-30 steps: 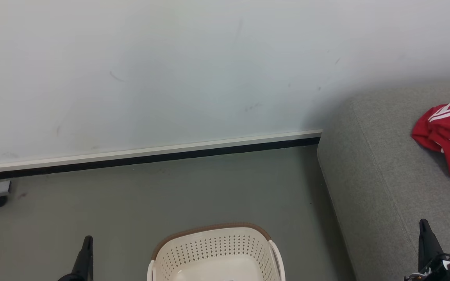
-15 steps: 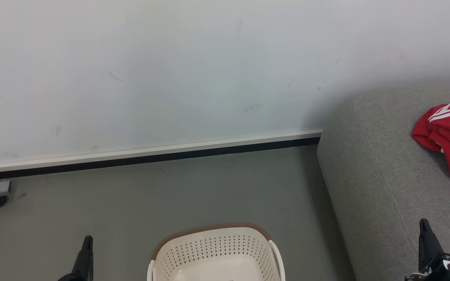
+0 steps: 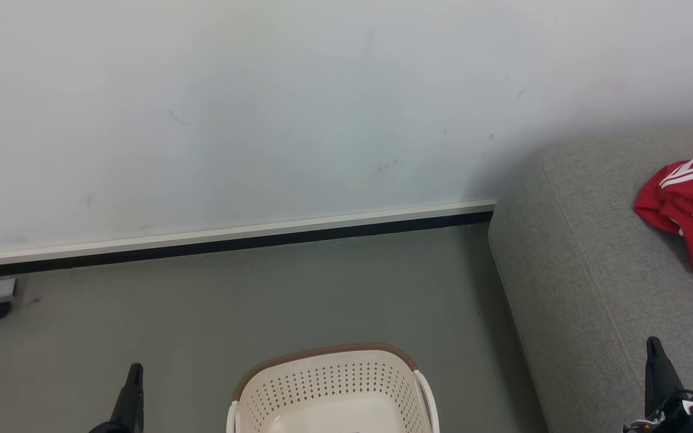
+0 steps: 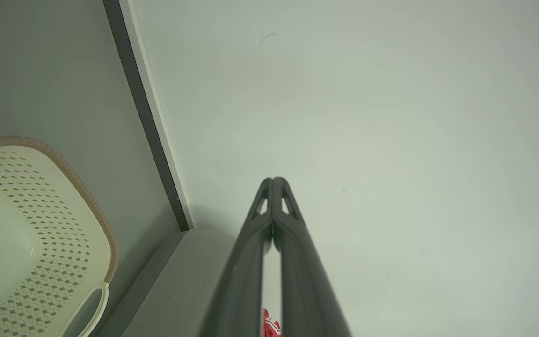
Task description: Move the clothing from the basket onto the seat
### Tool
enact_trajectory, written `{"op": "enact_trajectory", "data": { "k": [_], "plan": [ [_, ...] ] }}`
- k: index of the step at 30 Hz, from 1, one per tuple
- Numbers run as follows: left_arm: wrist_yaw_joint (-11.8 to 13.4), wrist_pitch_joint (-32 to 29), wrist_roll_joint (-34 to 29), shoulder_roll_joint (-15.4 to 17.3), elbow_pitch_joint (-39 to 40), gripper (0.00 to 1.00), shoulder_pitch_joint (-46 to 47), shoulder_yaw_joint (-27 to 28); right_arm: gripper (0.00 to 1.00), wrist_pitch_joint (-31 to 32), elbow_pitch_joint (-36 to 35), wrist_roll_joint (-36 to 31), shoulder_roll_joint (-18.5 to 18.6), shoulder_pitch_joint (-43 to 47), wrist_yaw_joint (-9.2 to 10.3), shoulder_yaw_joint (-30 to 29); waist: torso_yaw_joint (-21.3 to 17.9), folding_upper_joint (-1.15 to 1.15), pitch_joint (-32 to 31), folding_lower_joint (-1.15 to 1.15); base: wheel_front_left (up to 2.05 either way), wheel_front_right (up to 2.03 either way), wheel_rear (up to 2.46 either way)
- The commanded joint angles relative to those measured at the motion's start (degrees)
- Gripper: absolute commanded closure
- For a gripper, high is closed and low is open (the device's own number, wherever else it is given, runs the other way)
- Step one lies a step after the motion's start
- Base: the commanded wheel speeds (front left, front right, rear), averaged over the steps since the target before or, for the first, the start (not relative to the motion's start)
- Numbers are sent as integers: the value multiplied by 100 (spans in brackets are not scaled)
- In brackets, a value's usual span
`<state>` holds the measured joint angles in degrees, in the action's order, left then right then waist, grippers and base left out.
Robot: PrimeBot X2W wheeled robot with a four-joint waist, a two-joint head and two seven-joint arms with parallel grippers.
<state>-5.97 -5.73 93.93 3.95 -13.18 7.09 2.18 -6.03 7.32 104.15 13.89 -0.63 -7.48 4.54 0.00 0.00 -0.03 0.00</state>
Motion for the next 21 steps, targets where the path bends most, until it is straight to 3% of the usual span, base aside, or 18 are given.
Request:
{"op": "enact_trajectory", "data": {
  "k": [1, 21],
  "plan": [
    [-17, -15, 10, 9, -20, 100, 7, 24, 100, -5, -3, 41, 36, -33, -2, 13, 0, 0, 0, 0, 0, 0, 0],
    [-16, -25, -2, 1, -20, 100, 8, 34, 100, -37, -12, 74, 69, -33, -2, 48, 0, 0, 0, 0, 0, 0, 0]
  ]
}}
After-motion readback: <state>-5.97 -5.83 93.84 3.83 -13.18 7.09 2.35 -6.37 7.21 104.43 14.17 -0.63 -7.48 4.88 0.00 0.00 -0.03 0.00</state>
